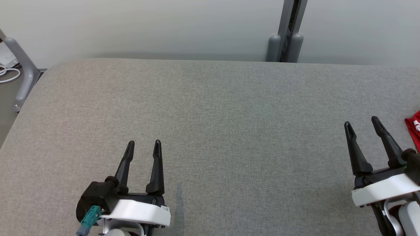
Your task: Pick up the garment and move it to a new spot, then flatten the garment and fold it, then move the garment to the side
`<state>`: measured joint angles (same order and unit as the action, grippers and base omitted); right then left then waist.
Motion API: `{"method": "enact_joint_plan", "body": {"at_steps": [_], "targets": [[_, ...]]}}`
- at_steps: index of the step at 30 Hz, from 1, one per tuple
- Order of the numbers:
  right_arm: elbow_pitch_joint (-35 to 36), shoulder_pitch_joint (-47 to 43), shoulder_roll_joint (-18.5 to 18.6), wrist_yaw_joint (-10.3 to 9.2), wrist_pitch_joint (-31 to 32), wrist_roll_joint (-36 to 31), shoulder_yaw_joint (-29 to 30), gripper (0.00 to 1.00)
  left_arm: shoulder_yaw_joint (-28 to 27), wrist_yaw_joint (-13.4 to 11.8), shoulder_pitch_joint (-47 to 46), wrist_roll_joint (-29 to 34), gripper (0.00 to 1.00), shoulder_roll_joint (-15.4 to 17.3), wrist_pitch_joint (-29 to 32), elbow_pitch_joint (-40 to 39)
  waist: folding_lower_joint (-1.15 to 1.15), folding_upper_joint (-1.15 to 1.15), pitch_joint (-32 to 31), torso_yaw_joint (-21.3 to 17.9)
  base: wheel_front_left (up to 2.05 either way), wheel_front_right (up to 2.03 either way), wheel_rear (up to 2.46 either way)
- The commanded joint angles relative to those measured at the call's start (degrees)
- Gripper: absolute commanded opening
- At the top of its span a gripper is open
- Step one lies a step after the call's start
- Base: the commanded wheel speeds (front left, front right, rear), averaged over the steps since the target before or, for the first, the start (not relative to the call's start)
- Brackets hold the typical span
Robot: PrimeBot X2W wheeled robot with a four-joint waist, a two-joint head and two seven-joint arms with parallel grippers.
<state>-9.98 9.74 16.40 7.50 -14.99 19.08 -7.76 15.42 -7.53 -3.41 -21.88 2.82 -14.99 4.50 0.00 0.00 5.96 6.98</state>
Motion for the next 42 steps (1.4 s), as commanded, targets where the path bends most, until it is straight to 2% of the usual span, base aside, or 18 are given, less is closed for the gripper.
{"method": "enact_joint_plan", "body": {"at_steps": [1,5,6,10,18,27,42], "targets": [[0.15,-0.28,0.47,-0.01,-0.26,-0.37,-0.09,1.0,-0.38,0.44,0.27,-0.89,1.0,0.22,-0.2,0.2,0.0,0.0,-0.04,0.1,0.0,0.0,0.0],[0.16,-0.26,0.71,-0.01,-0.26,-0.33,-0.27,1.0,-0.76,0.99,0.41,-3.1,1.0,0.22,-0.2,0.01,0.0,0.0,-0.09,0.32,0.0,0.0,0.0],[-0.04,-0.04,0.18,0.0,0.01,0.02,-0.18,0.0,-0.49,0.79,0.44,-3.32,0.0,0.0,0.03,0.09,0.0,0.0,-0.1,0.31,0.0,0.0,0.0],[-1.65,-1.28,-1.2,0.0,0.49,0.66,-0.12,0.0,-0.06,0.78,1.7,-3.97,0.0,-0.09,0.38,1.96,0.0,0.0,-0.12,0.25,0.0,0.0,0.0],[-1.18,-2.53,-2.1,0.0,3.47,8.27,4.54,0.0,1.96,2.06,-1.17,-12.12,0.0,-0.07,1.12,4.31,0.0,0.0,-0.41,-0.18,0.0,0.0,0.0],[-0.5,-4.16,-3.26,0.0,7.27,18.11,10.54,0.0,6.02,4.03,-6.01,-24.01,0.0,-0.05,1.39,8.39,0.0,0.0,-0.83,-0.78,0.0,0.0,0.0],[0.34,-6.32,-4.77,0.0,12.18,30.96,18.3,0.0,10.68,6.36,-11.63,-38.74,0.0,-0.02,1.83,12.63,0.0,0.0,-1.44,-1.69,0.0,0.0,0.0]]}}
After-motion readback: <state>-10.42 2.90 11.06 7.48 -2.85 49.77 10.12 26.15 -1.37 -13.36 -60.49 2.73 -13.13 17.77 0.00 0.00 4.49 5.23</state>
